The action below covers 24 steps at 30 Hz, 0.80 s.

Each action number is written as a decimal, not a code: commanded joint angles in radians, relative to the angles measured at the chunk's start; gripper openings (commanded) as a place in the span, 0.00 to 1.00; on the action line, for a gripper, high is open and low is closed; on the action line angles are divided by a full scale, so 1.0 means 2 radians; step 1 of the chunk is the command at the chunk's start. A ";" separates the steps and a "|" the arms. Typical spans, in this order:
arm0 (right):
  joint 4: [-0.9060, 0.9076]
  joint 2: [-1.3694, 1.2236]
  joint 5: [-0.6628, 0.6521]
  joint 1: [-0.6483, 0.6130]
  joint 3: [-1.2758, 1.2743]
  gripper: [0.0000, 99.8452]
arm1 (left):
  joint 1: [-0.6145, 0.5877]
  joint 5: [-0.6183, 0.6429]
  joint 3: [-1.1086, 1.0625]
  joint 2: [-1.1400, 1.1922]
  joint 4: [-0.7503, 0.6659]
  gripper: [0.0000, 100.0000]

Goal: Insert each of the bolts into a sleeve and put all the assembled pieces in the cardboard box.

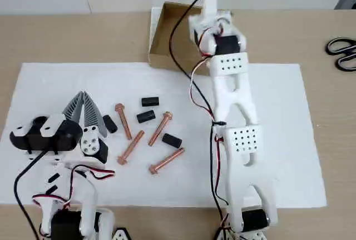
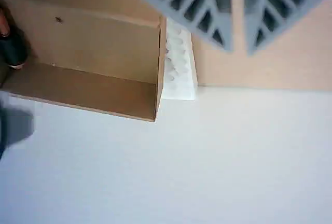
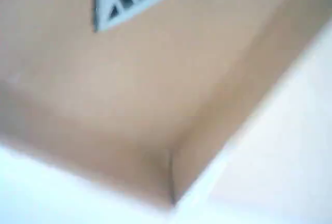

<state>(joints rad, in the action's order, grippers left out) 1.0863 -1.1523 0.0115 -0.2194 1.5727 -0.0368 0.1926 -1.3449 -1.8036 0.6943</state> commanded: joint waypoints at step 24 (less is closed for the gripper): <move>0.298 0.104 0.061 -0.178 0.051 0.23 | -0.003 -0.002 0.014 -0.006 0.076 0.01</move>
<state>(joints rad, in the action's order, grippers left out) 1.6771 -1.0203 0.1235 -0.5631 1.6372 -0.0368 0.1926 -1.3449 -1.8036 0.8431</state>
